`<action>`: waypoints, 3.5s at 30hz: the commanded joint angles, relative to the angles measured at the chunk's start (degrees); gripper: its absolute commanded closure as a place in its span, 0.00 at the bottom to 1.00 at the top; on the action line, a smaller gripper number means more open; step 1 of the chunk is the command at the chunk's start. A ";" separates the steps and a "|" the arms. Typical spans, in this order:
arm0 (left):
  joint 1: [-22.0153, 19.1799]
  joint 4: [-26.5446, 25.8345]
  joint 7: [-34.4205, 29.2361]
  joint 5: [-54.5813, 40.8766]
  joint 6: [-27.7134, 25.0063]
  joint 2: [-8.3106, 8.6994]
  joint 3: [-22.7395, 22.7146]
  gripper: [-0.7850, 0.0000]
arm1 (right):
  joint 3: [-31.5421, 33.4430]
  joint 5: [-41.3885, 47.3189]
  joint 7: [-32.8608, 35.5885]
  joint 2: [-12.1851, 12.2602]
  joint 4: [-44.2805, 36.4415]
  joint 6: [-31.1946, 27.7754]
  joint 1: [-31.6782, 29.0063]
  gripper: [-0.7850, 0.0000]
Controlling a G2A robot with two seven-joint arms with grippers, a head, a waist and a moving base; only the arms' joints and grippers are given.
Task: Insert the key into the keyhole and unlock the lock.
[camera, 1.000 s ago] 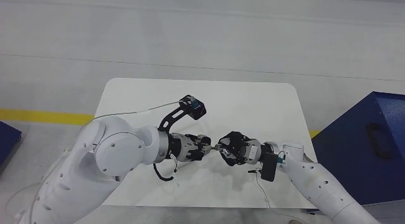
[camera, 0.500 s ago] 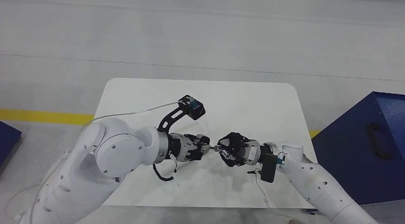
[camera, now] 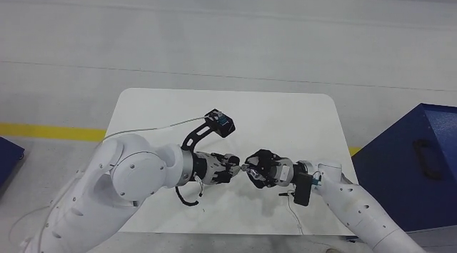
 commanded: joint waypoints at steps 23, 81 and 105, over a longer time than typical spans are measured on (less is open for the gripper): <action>-0.66 0.15 0.90 -0.89 0.61 -0.47 0.99 0.00 | 0.84 -1.09 -0.51 -0.23 0.23 -0.65 -0.28 1.00; 16.66 7.57 36.89 -70.64 -4.10 -2.99 -16.34 1.00 | 0.92 16.37 9.22 -0.98 0.63 -10.87 -1.36 1.00; 13.87 14.94 34.58 -70.51 10.10 -4.36 -9.33 1.00 | 1.40 17.09 8.58 -0.17 -1.75 -10.23 -2.15 1.00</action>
